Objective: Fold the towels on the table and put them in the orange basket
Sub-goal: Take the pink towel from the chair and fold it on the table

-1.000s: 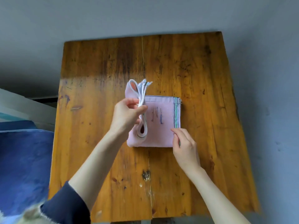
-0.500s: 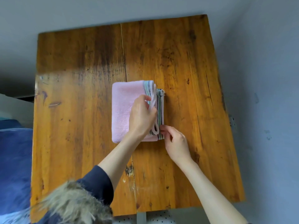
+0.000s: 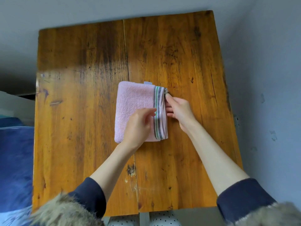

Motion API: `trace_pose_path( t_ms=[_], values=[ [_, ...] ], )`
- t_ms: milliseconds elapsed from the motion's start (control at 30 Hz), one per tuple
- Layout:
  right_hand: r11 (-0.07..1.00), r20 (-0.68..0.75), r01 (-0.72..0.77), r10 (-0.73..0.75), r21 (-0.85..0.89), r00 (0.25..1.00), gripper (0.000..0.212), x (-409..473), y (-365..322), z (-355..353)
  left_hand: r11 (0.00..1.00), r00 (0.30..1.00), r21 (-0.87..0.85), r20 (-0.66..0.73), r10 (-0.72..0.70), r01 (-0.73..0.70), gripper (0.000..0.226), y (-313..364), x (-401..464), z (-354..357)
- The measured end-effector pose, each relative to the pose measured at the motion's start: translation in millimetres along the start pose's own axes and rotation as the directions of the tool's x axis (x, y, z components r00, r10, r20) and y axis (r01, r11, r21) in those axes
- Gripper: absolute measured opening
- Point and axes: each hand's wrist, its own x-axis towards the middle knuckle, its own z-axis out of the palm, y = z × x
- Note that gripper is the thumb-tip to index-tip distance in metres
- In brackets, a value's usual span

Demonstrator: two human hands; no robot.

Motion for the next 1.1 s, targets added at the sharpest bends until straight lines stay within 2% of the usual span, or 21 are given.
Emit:
trace_pose_path(
  t_ms=[67, 133, 233, 367, 467, 567, 700, 800, 867, 933, 1100],
  values=[
    [0.992, 0.013, 0.036, -0.035, -0.119, 0.999, 0.032, 9, -10, 8, 0.975, 0.988, 0.195, -0.094, 0.125, -0.105, 0.030, -10, -8, -7],
    [0.969, 0.011, 0.075, -0.074, -0.237, 0.997, 0.030, 14, -14, 17, 0.913, 0.972, 0.387, -0.135, 0.193, -0.127, 0.029, -22, -14, -10],
    [0.969, -0.063, 0.050, -0.067, -0.242, 0.996, 0.021, 20, -13, 21, 0.844, 0.981, 0.517, -0.036, 0.191, -0.145, 0.037, -38, -21, -8],
    [0.998, -0.041, -0.067, 0.067, 0.014, 0.997, 0.010, 23, -9, 11, 0.830, 0.989, 0.538, 0.096, 0.116, -0.150, 0.055, -47, -26, -1],
    [0.989, -0.030, -0.119, 0.122, 0.094, 0.992, 0.008, 24, -9, 6, 0.790, 0.985, 0.589, 0.134, 0.109, -0.168, 0.061, -51, -25, 5],
    [0.993, -0.088, -0.114, 0.117, 0.038, 0.989, 0.005, 26, -10, 8, 0.754, 0.986, 0.637, 0.138, 0.094, -0.161, 0.068, -54, -23, 10],
    [0.967, -0.208, -0.027, -0.027, -0.253, 0.978, 0.022, 17, -5, 15, 0.743, 0.989, 0.654, 0.127, 0.076, -0.141, 0.078, -52, -19, 16],
    [0.926, -0.219, -0.041, -0.046, -0.375, 0.975, 0.028, -11, 12, 16, 0.744, 0.991, 0.654, 0.109, 0.082, -0.133, 0.079, -52, -19, 18],
    [0.924, -0.192, -0.076, 0.003, -0.374, 0.981, 0.020, -29, 27, 16, 0.744, 0.990, 0.655, 0.116, 0.076, -0.134, 0.079, -50, -19, 17],
    [0.949, -0.164, -0.110, 0.063, -0.295, 0.984, 0.012, -45, 39, 17, 0.755, 0.988, 0.640, 0.136, 0.072, -0.143, 0.075, -49, -19, 16],
    [0.983, -0.240, -0.110, 0.073, -0.146, 0.968, 0.024, -57, 51, 22, 0.838, 0.980, 0.509, 0.114, 0.160, -0.196, 0.053, -55, -26, 2]
  ],
)
